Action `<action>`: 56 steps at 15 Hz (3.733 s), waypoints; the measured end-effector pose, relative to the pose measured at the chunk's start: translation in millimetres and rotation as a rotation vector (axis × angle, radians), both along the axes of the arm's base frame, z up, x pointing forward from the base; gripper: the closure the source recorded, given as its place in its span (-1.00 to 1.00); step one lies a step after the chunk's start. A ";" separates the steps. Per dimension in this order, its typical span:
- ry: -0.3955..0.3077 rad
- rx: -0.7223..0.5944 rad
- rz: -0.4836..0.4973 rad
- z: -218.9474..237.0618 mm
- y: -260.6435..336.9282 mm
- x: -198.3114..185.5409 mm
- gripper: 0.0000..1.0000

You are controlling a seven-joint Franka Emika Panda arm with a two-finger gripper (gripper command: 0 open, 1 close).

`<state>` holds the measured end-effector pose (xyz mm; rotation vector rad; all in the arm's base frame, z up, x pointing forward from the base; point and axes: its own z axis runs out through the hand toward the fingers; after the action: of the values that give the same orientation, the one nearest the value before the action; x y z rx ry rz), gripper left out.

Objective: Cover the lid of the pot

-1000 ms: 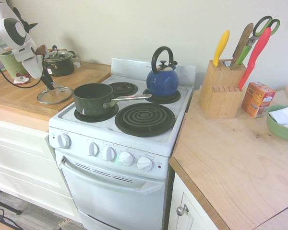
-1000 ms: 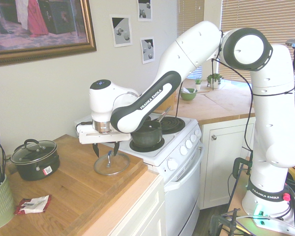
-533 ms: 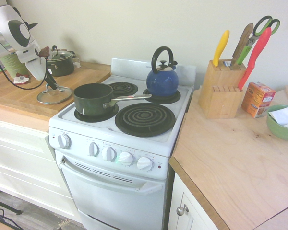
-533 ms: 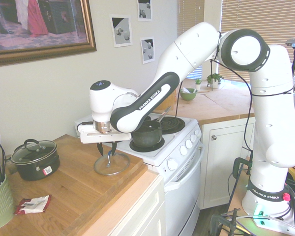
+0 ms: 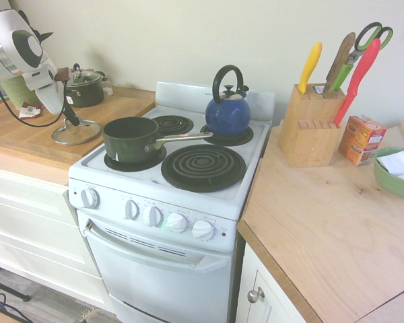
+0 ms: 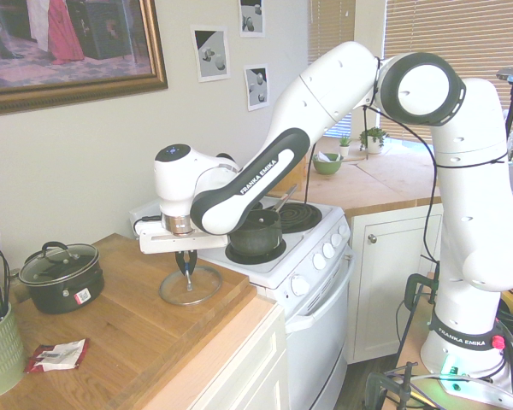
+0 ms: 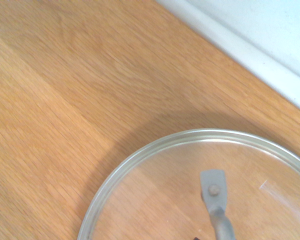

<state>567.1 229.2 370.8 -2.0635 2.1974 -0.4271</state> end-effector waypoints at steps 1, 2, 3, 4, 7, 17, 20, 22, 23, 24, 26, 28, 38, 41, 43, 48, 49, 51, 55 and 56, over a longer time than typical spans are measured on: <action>-0.005 0.006 -0.004 3.3 0.1 1.7 1.00; -0.014 0.016 -0.011 9.3 -0.1 4.5 1.00; -0.025 0.029 -0.019 17.3 -1.7 7.4 1.00; -0.035 0.041 -0.027 27.2 -5.2 10.2 1.00; -0.054 0.061 -0.048 56.6 -26.6 13.4 1.00; -0.106 0.062 -0.133 140.7 -121.4 12.6 1.00; -0.100 0.048 -0.167 154.8 -146.9 8.1 1.00; -0.087 0.036 -0.179 160.1 -170.2 5.6 1.00; -0.082 0.031 -0.185 159.1 -181.5 4.4 1.00; -0.072 0.025 -0.189 155.2 -191.9 3.3 1.00; -0.048 0.016 -0.196 143.8 -209.0 -0.1 1.00; -0.034 0.010 -0.206 134.8 -225.8 -6.1 1.00; 0.019 0.010 -0.208 94.9 -253.2 -30.8 1.00; 0.023 0.008 -0.200 93.7 -251.5 -34.8 1.00; 0.027 0.008 -0.194 91.1 -248.8 -39.0 1.00; 0.026 0.005 -0.181 83.6 -246.0 -48.2 1.00; 0.023 0.003 -0.177 83.2 -245.1 -48.6 1.00; 0.012 -0.001 -0.167 82.8 -242.8 -48.5 1.00; -0.027 -0.002 -0.166 83.5 -240.4 -44.9 1.00; -0.035 -0.004 -0.172 83.6 -241.6 -44.1 1.00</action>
<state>523.1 -12.4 454.4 -1.8601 2.3642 -0.4789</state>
